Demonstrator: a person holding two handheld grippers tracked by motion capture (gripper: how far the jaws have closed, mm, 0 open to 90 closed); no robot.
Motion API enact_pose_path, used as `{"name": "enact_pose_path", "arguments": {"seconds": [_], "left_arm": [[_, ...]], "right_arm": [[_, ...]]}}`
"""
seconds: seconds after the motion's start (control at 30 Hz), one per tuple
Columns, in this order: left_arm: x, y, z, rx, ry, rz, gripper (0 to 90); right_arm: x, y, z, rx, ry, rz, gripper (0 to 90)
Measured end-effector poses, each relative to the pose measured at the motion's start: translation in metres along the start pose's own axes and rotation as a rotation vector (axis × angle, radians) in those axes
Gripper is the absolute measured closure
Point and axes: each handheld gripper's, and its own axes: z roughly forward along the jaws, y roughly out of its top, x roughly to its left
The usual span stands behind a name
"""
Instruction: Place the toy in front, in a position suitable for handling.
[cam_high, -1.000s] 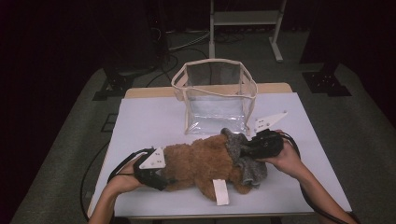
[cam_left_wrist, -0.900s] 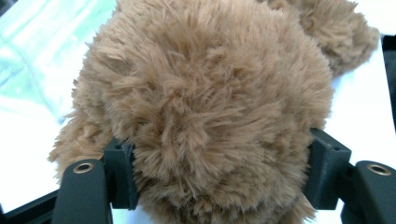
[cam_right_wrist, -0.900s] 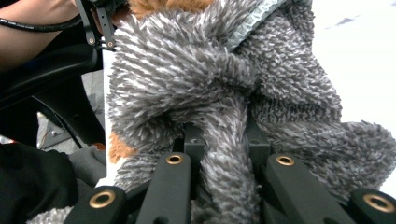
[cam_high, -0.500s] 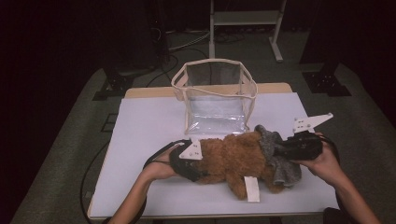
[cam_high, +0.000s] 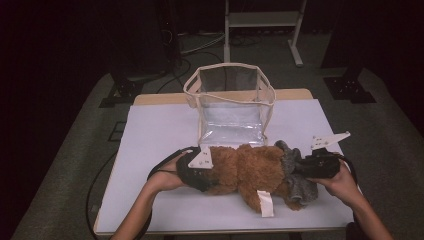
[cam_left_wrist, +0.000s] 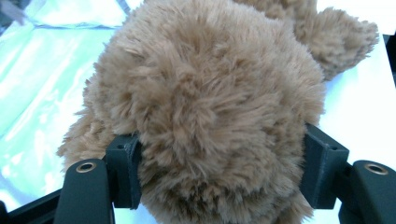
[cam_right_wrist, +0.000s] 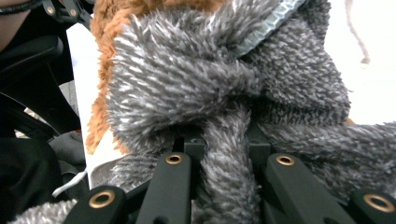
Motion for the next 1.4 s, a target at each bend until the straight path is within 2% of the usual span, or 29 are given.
{"name": "enact_pose_path", "arguments": {"seconds": [0.2,0.33,0.47,0.6,0.73,0.87,0.97,1.03,1.13,1.2,1.3,1.4], "left_arm": [[0.001,-0.008,-0.014,0.03,0.013,-0.002,30.4],[0.002,-0.012,-0.019,0.034,0.015,-0.022,29.4],[0.002,-0.014,-0.018,0.015,0.011,-0.041,28.3],[0.003,-0.014,-0.017,0.005,0.007,-0.041,27.0],[0.003,-0.013,-0.015,-0.002,0.007,-0.038,26.4],[0.001,-0.01,-0.013,-0.006,0.006,-0.027,26.0],[0.0,-0.011,-0.014,-0.011,0.007,-0.034,25.6],[-0.001,-0.014,-0.015,-0.017,0.007,-0.037,25.0],[0.001,-0.018,-0.019,-0.027,0.006,-0.046,22.7],[0.004,-0.02,-0.023,-0.035,0.007,-0.051,20.1],[0.007,-0.022,-0.024,-0.05,0.008,-0.086,16.4],[0.009,-0.025,-0.02,-0.053,-0.015,-0.108,16.7]], "right_arm": [[0.0,-0.001,0.023,0.007,0.04,0.006,76.4],[0.0,-0.004,0.031,0.02,0.038,0.005,76.3],[-0.002,-0.003,0.015,0.002,0.005,0.002,76.3],[-0.002,0.003,-0.011,-0.033,-0.02,0.002,76.3],[0.008,0.022,-0.024,-0.061,-0.029,-0.045,76.3],[0.021,0.049,-0.013,-0.048,-0.012,-0.115,76.2],[0.03,0.068,0.008,-0.008,0.004,-0.17,76.2],[0.031,0.072,0.021,0.03,0.0,-0.183,76.1],[0.026,0.067,0.034,0.077,-0.015,-0.174,76.1],[0.024,0.06,0.034,0.081,-0.005,-0.157,76.2],[0.023,0.051,0.032,0.082,0.001,-0.138,76.2],[0.023,0.046,0.03,0.08,0.006,-0.128,76.2]]}}
